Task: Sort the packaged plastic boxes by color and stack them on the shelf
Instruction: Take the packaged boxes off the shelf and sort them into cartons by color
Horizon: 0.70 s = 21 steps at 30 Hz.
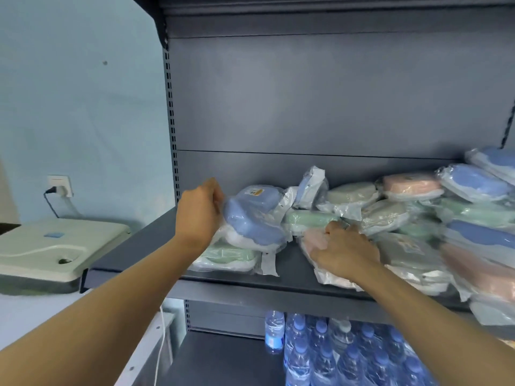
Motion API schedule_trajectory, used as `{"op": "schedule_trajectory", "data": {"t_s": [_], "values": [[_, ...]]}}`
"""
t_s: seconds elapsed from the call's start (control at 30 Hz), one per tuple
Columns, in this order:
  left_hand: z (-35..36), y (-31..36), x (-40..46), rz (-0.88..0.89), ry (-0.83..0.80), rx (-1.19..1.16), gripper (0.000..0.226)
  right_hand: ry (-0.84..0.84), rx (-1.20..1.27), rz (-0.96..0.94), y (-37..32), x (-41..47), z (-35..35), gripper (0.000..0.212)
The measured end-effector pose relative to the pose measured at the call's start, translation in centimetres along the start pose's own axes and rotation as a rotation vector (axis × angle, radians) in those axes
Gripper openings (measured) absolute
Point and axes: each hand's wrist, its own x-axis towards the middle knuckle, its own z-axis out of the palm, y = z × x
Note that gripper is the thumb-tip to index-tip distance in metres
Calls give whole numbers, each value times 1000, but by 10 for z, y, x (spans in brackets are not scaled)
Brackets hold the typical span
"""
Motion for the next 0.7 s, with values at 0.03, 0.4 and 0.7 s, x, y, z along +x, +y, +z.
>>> {"op": "schedule_trajectory", "data": {"t_s": [0.03,0.4,0.7], "values": [[1,-7,-5,-20,-43,35,20,3,-8,-2,-1,-1,1,66],[4,48,-17,120,-378,495,81,25,-50,8,-4,-7,4,70],[40,65,-24,248,-658,799,88,2,-130,41,-7,-16,6,70]]}}
